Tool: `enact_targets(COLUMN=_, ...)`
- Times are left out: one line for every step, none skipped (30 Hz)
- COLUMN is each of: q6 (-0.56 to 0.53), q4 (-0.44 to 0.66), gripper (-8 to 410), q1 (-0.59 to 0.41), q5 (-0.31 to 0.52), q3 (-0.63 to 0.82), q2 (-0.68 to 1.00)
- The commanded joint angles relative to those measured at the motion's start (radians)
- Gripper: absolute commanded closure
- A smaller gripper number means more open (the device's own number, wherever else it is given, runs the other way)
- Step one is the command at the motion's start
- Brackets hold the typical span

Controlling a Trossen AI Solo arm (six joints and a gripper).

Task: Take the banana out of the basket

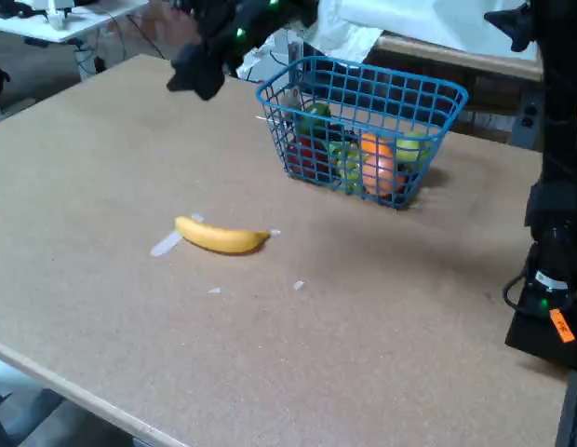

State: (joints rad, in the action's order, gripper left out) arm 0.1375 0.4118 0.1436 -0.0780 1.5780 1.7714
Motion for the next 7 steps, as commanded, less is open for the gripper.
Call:
enact_targets(q6=-0.007, q4=0.013, gripper=156, q1=0.0, q5=0.001, q3=0.0, q2=-0.026)
enact_targets(q6=-0.007, q4=0.015, gripper=156, q1=0.0, q5=0.001, q3=0.0, q2=-0.032)
enact_targets(q6=-0.007, q4=0.021, gripper=156, q1=0.0, q5=0.001, q3=0.0, q2=-0.037)
enact_targets(q6=-0.007, q4=0.025, gripper=156, q1=0.0, q5=0.001, q3=0.0, q2=-0.039)
enact_targets(q6=-0.007, q4=0.026, gripper=156, q1=0.0, q5=0.001, q3=0.0, q2=-0.04)
enact_targets(q6=-0.007, q4=0.03, gripper=156, q1=0.0, q5=0.001, q3=0.0, q2=-0.043)
enact_targets(q6=-0.007, q4=0.032, gripper=156, q1=0.0, q5=0.001, q3=0.0, q2=-0.044)
